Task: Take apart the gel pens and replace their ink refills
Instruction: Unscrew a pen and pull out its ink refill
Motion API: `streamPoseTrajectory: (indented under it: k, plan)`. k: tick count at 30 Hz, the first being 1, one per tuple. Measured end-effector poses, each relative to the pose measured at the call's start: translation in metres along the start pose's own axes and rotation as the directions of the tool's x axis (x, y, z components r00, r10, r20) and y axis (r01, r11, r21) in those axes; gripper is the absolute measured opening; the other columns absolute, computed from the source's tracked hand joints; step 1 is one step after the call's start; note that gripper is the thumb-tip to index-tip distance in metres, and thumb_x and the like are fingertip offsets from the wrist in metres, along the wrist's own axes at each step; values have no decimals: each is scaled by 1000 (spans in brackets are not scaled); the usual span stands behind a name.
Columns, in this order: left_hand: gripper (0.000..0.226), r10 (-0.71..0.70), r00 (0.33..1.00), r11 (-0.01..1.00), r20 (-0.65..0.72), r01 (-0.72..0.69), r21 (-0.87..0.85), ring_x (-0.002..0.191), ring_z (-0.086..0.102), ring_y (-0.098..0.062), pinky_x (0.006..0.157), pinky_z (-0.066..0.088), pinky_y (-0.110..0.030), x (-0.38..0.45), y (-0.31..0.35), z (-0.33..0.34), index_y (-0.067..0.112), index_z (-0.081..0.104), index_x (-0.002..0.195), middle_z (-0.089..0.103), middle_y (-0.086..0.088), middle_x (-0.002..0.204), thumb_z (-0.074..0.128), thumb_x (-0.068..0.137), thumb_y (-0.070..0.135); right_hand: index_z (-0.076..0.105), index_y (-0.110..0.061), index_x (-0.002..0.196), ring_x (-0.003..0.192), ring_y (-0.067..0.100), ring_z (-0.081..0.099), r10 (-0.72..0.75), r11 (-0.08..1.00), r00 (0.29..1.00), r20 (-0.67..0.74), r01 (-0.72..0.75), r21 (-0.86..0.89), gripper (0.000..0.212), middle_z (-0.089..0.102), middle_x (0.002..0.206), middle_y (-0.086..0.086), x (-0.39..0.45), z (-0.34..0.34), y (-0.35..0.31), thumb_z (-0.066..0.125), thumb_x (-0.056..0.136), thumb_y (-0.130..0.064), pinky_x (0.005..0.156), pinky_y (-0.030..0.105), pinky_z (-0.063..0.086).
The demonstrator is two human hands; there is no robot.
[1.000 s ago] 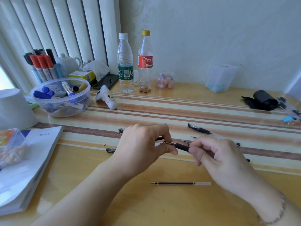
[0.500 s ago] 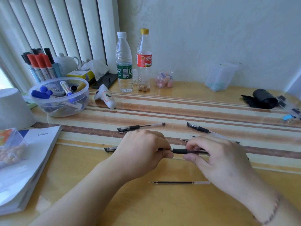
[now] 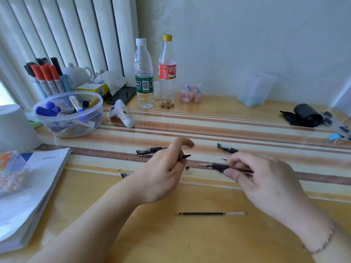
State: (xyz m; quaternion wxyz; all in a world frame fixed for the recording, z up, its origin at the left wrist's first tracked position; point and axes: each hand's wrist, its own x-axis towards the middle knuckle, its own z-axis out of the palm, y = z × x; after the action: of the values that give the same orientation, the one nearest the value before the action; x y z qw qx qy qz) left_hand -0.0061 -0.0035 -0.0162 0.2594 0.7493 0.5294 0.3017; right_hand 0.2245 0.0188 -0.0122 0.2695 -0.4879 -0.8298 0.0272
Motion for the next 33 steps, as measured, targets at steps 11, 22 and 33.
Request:
streamPoseTrajectory:
  k: [11, 22, 33]
  plan:
    - [18, 79, 996, 982, -27, -74, 172, 59, 48, 0, 55, 31, -12, 3, 1, 4, 18, 55, 76, 52, 13, 58, 58, 94, 18, 63, -33, 88, 81, 5, 59, -57, 986, 996, -61, 66, 152, 15, 59, 80, -26, 1, 1, 2, 73, 76, -29, 65, 31, 50]
    - [17, 132, 988, 973, 83, -145, 178, 63, 48, -17, 60, 42, -35, 0, 1, 10, 25, 54, 89, 54, 3, 67, 47, 98, 37, 69, -25, 87, 78, 15, 61, -168, 977, 984, -60, 174, 124, 16, 64, 79, -17, -2, 4, -3, 78, 75, -21, 66, 39, 51]
    - [19, 178, 974, 954, 137, -205, 217, 60, 41, -9, 57, 32, -32, -2, 5, 11, 36, 38, 84, 43, 13, 63, 46, 100, 29, 71, -26, 82, 67, 8, 64, -88, 974, 994, -58, 98, 206, 9, 69, 71, -16, -4, 15, -8, 74, 76, -20, 60, 30, 52]
